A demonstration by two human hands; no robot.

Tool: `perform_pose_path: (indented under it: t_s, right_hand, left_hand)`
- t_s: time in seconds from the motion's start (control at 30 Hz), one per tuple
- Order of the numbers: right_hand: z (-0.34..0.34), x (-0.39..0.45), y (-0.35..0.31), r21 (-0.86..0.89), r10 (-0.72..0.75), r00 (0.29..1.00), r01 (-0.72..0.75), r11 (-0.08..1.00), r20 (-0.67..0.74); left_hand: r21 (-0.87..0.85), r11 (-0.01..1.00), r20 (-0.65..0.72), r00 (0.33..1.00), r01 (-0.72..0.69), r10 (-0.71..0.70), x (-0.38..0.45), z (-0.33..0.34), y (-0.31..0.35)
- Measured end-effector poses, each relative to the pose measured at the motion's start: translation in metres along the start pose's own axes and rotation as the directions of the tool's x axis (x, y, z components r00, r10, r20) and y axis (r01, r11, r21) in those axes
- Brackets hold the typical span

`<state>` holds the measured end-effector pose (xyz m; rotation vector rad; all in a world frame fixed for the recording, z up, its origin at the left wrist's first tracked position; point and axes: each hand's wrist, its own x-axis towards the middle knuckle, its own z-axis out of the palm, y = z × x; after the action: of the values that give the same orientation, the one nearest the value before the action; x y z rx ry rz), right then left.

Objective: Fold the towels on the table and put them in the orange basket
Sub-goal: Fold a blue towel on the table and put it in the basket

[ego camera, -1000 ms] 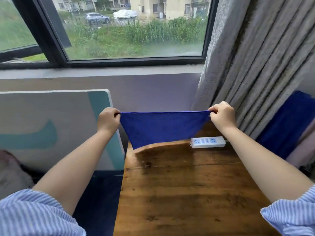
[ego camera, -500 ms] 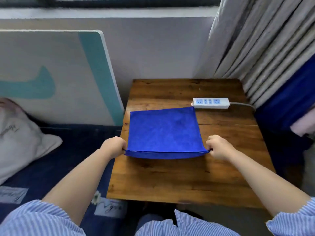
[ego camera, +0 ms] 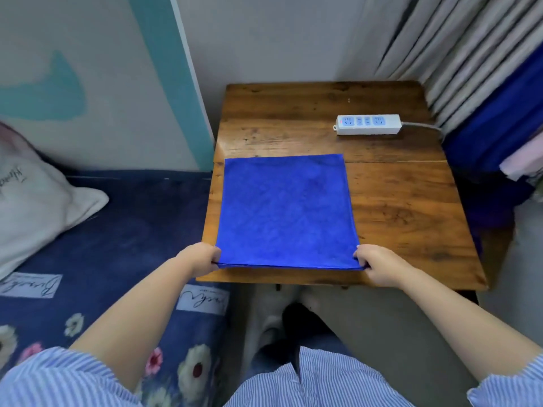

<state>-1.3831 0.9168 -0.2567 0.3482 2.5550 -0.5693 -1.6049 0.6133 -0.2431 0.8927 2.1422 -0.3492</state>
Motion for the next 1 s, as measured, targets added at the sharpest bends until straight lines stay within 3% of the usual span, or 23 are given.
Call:
perform_pose_path:
  t_s: [0.23,0.33,0.43,0.53,0.63,0.8,1.0]
  right_hand:
    - [0.023,-0.015,-0.01,0.196,0.145,0.974,-0.179,0.964,0.175]
    - [0.017,-0.012,-0.009,0.412,0.207,0.97,-0.241,0.879,0.125]
    - [0.001,-0.003,-0.007,0.649,0.3,0.954,-0.228,0.726,0.0]
    - [-0.019,0.014,-0.003,0.818,0.373,0.923,-0.142,0.558,-0.094]
    - [-0.036,0.037,0.004,0.919,0.426,0.898,-0.067,0.388,-0.114]
    - [-0.062,0.08,0.014,0.979,0.472,0.876,0.007,0.203,-0.104]
    - [-0.076,0.123,0.022,0.987,0.483,0.871,0.008,0.163,-0.086]
  left_hand:
    - [-0.272,0.96,0.136,0.99,0.064,-0.028,-0.012,0.032,-0.013]
    - [-0.455,0.885,0.139,0.99,0.097,-0.037,-0.011,0.03,-0.021]
    - [-0.704,0.706,-0.005,0.993,0.081,-0.119,-0.006,0.018,-0.028]
    - [-0.915,0.403,-0.108,0.977,-0.026,-0.183,0.004,-0.004,-0.03]
    - [-0.97,0.217,-0.156,0.963,-0.108,-0.219,0.019,-0.027,-0.028]
    - [-0.982,0.07,-0.188,0.92,-0.174,-0.345,0.059,-0.058,-0.023]
    - [-0.981,0.048,-0.192,0.891,-0.189,-0.411,0.103,-0.076,-0.028]
